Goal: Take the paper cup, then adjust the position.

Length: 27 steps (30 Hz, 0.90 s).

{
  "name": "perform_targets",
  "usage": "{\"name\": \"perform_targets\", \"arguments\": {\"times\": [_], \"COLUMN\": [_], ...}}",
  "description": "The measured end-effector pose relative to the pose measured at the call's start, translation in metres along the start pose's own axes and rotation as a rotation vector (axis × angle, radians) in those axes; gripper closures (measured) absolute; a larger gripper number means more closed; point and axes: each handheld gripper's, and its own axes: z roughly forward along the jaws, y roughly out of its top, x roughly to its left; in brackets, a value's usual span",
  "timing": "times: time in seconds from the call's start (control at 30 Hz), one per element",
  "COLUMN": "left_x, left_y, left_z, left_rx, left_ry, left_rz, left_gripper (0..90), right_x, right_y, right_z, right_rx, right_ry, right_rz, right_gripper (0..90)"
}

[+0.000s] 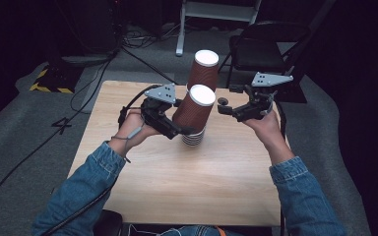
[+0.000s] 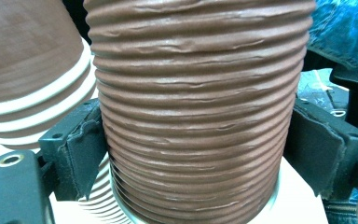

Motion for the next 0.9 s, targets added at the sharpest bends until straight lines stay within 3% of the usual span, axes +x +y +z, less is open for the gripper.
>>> {"name": "perform_targets", "arguments": {"times": [0.23,0.43,0.5,0.6,0.7,0.9], "left_x": [-0.007,-0.012,-0.014,-0.015,-0.014,-0.009], "left_y": [-0.028,-0.048,-0.057,-0.061,-0.063,-0.066], "left_z": [0.024,0.043,0.052,0.057,0.064,0.079], "left_rx": [0.066,0.096,0.094,0.098,0.143,0.184], "left_ry": [0.020,0.024,0.018,0.008,0.025,-0.003], "left_rz": [-0.011,-0.017,-0.036,-0.050,-0.051,-0.068], "left_gripper": [13.2,13.2,13.2,13.1,13.2,13.2], "right_x": [0.017,0.023,0.024,0.025,0.026,0.032], "right_y": [-0.009,-0.023,-0.031,-0.036,-0.040,-0.044], "right_z": [-0.019,-0.027,-0.029,-0.029,-0.029,-0.025], "right_rx": [0.004,0.021,0.028,0.033,0.040,0.060], "right_ry": [0.012,0.010,0.010,0.015,0.022,0.038], "right_rz": [-0.038,-0.041,-0.033,-0.027,-0.022,-0.028], "right_gripper": [0.0,0.0,0.0,0.0,0.0,0.0]}}
